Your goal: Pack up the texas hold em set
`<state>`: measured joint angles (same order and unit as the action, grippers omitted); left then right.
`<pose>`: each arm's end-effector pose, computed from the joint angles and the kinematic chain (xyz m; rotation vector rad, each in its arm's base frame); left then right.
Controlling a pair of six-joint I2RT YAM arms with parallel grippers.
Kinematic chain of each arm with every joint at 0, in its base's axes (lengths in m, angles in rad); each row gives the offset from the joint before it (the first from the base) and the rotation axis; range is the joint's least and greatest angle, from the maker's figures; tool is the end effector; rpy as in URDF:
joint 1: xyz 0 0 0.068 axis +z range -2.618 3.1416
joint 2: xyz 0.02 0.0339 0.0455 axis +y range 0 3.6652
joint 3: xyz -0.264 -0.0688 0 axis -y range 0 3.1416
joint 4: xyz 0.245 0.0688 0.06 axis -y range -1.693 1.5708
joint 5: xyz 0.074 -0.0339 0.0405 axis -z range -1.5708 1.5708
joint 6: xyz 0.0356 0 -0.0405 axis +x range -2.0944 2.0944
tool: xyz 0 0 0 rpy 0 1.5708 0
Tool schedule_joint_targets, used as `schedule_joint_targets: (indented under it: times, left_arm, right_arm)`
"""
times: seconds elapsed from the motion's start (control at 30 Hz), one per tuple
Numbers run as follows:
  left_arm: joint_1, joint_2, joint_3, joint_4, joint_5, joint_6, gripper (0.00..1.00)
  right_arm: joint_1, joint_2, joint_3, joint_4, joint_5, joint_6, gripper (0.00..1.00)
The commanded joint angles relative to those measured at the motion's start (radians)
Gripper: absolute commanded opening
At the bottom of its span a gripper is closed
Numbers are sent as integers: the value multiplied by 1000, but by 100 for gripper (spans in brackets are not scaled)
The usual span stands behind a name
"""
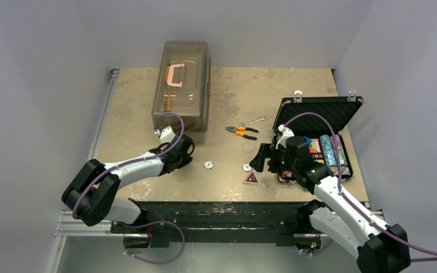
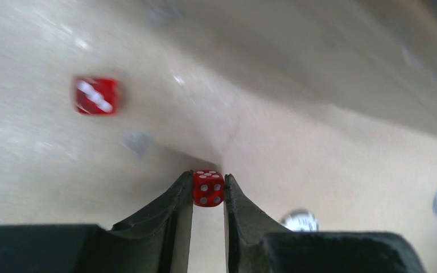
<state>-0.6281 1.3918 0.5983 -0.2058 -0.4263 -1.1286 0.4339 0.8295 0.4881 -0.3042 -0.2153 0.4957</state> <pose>0.2070 -0.1321 0.1512 -0.7577 2.3352 -0.2155 0.1597 0.0824 0.2173 -0.0529 2.3035 0.7365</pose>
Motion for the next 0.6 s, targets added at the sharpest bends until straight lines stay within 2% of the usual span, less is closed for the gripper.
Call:
schedule_joint_targets:
  times: [0.0,0.17,0.33,0.57]
  left_arm:
    - [-52,-39,23,-21,215,61,0]
    - [-109,-62,30,82,341,47,0]
    - [-173,-15,80,188,458,57,0]
    - [-233,62,77,452,607,74,0]
  right_arm:
    - [5,-34,-8,36,-86,0,92]
    - [6,-48,5,43,-162,5,96]
    - [6,-39,-31,82,-219,41,97]
    - [1,-39,-66,73,-189,69,96]
